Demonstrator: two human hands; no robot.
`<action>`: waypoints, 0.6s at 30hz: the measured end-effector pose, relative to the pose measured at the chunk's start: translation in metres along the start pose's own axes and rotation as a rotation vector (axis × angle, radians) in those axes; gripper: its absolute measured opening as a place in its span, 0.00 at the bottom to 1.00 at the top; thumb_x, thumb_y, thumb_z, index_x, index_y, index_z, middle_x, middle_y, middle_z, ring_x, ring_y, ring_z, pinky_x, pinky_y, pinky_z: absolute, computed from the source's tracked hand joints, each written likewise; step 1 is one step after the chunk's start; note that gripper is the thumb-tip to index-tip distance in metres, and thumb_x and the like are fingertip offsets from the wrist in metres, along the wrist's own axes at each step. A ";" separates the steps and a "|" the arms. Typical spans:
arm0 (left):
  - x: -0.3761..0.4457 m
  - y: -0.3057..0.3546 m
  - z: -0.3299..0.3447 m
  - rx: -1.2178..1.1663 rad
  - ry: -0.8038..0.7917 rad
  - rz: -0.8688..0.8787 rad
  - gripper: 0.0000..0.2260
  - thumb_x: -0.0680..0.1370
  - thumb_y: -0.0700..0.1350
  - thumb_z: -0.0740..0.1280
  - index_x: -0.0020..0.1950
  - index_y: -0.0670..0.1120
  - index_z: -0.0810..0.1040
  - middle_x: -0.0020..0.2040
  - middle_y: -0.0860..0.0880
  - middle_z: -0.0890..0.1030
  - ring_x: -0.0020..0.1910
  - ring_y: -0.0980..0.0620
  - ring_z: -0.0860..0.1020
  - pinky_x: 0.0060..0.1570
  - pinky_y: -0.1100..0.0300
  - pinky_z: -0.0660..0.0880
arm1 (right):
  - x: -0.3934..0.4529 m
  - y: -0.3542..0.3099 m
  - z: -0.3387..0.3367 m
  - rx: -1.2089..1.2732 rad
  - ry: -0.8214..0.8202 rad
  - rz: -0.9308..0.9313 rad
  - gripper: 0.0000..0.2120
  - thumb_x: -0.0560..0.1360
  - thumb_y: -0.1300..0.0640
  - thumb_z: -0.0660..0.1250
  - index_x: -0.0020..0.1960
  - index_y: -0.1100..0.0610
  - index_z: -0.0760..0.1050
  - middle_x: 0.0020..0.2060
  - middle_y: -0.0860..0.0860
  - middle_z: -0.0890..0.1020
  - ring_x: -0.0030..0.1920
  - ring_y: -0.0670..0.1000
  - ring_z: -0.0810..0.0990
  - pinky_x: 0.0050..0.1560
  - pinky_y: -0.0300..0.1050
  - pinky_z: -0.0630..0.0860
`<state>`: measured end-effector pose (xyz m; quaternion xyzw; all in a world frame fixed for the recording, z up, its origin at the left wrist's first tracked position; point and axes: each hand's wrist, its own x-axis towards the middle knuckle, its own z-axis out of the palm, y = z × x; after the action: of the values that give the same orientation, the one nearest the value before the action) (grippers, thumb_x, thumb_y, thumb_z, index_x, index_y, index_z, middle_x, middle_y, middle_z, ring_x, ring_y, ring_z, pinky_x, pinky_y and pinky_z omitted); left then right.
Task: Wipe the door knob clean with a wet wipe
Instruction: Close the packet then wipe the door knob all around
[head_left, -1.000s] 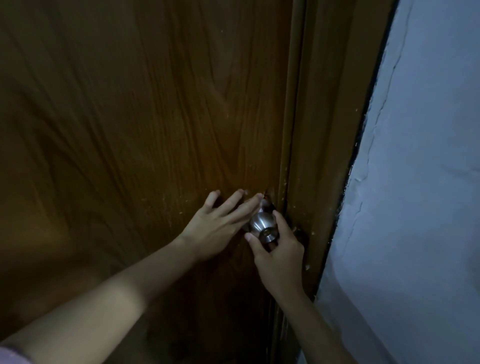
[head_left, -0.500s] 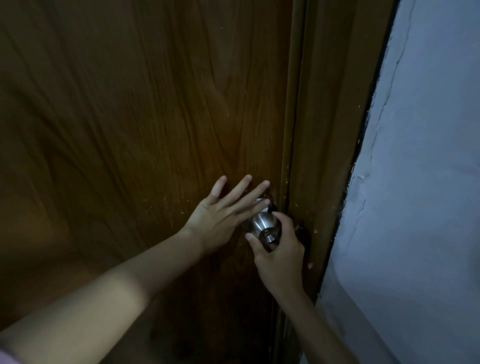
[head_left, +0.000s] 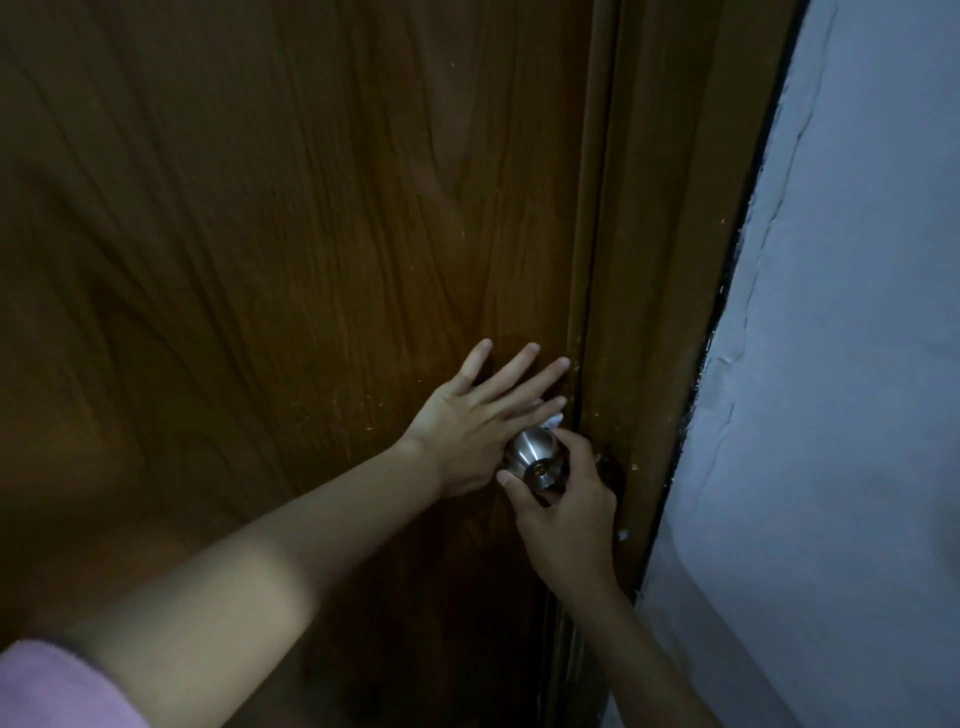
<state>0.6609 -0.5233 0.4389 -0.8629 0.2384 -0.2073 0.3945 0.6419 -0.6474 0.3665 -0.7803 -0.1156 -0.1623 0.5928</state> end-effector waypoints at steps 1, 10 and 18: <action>0.002 0.000 -0.001 0.020 0.030 -0.001 0.33 0.77 0.58 0.53 0.74 0.52 0.36 0.69 0.45 0.27 0.71 0.41 0.32 0.62 0.40 0.30 | 0.000 0.001 -0.001 -0.003 -0.004 0.002 0.27 0.68 0.55 0.73 0.63 0.49 0.66 0.59 0.50 0.76 0.57 0.47 0.75 0.54 0.42 0.74; -0.011 0.001 0.023 0.132 0.146 -0.134 0.37 0.70 0.64 0.60 0.74 0.54 0.49 0.74 0.46 0.46 0.74 0.44 0.53 0.66 0.39 0.43 | 0.002 0.004 0.000 -0.035 -0.011 0.010 0.29 0.67 0.53 0.73 0.64 0.49 0.66 0.59 0.51 0.76 0.58 0.50 0.75 0.56 0.49 0.75; -0.007 0.009 0.029 0.160 0.265 -0.206 0.28 0.69 0.54 0.58 0.70 0.55 0.63 0.61 0.50 0.65 0.58 0.49 0.65 0.55 0.50 0.58 | 0.003 0.003 -0.003 -0.048 -0.026 0.000 0.29 0.67 0.53 0.73 0.64 0.52 0.67 0.56 0.51 0.78 0.55 0.48 0.77 0.52 0.43 0.76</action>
<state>0.6689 -0.5075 0.4128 -0.8138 0.1813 -0.3766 0.4037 0.6455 -0.6514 0.3659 -0.7962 -0.1195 -0.1550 0.5725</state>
